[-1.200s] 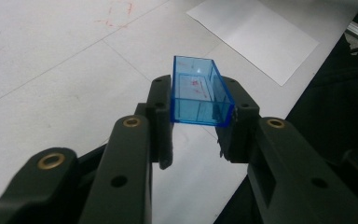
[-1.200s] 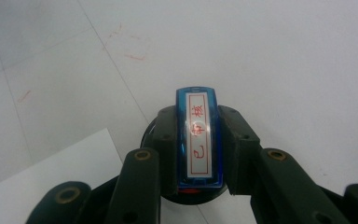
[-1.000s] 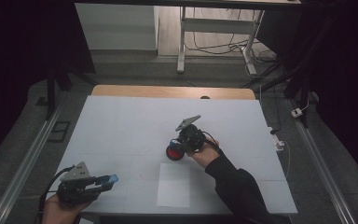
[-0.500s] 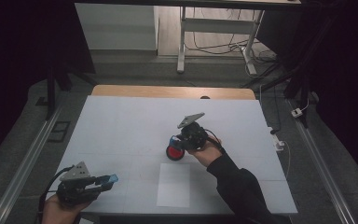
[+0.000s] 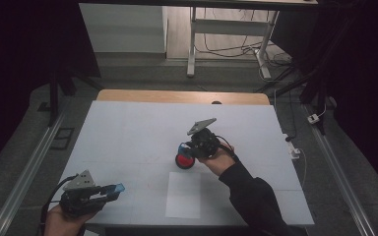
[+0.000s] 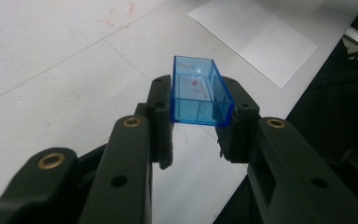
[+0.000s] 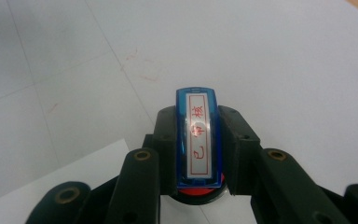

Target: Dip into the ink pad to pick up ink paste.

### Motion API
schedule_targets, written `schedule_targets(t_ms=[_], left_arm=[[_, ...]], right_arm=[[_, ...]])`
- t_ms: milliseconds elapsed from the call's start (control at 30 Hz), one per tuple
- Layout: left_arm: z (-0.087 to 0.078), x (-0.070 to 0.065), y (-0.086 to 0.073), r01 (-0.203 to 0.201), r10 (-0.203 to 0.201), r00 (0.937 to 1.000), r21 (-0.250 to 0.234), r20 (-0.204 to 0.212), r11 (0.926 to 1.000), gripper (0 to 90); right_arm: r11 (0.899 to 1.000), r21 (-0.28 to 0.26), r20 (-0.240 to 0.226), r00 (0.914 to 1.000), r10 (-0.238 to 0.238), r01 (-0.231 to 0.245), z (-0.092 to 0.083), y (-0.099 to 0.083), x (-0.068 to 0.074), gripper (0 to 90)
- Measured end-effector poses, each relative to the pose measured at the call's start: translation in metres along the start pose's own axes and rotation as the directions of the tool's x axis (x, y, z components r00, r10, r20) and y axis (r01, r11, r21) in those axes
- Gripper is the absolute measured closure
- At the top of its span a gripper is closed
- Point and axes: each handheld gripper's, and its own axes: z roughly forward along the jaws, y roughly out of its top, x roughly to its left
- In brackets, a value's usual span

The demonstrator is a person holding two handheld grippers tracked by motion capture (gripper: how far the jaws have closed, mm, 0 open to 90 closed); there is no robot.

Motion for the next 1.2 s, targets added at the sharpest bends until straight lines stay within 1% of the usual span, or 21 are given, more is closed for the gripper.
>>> schedule_targets(t_ms=[233,633,700,733,933,967,1067,1167,1200], left_arm=[[0.000,0.000,0.000,0.000,0.000,1.0000,0.000,0.000,1.0000,69.0],[0.000,0.000,0.000,-0.001,0.001,1.0000,0.001,0.000,1.0000,69.0],[0.000,0.000,0.000,-0.001,0.001,1.0000,0.001,-0.001,1.0000,69.0],[0.000,0.000,0.000,-0.001,0.001,1.0000,0.001,0.000,1.0000,69.0],[0.000,0.000,0.000,-0.002,0.002,1.0000,0.001,-0.001,1.0000,69.0],[0.000,0.000,0.000,-0.002,0.002,1.0000,0.001,0.000,1.0000,69.0],[0.000,0.000,0.000,-0.002,0.002,1.0000,0.003,-0.002,1.0000,69.0],[0.000,0.000,0.000,-0.003,0.003,1.0000,0.004,-0.003,1.0000,69.0],[0.000,0.000,0.000,-0.003,0.003,1.0000,0.004,-0.003,1.0000,69.0]], right_arm=[[1.000,0.023,-0.013,0.9999,-0.001,0.002,0.008,-0.002,0.002,70.0],[0.998,0.057,-0.018,0.9997,-0.016,0.017,0.019,-0.006,0.003,70.0],[0.998,0.065,-0.015,0.9997,-0.019,0.020,0.020,-0.007,0.004,70.0],[0.997,0.065,-0.014,0.9995,-0.028,0.029,0.021,-0.007,0.003,70.0],[0.997,0.074,-0.007,0.9993,-0.037,0.037,0.024,-0.009,0.003,70.0],[0.997,0.074,-0.008,0.9995,-0.030,0.031,0.024,-0.009,0.003,70.0],[0.997,0.072,-0.010,0.9994,-0.034,0.035,0.024,-0.009,0.002,70.2],[0.997,0.073,-0.012,0.9998,-0.016,0.017,0.024,-0.010,0.003,70.3],[0.997,0.072,-0.012,0.9998,-0.019,0.019,0.024,-0.010,0.003,70.4]])
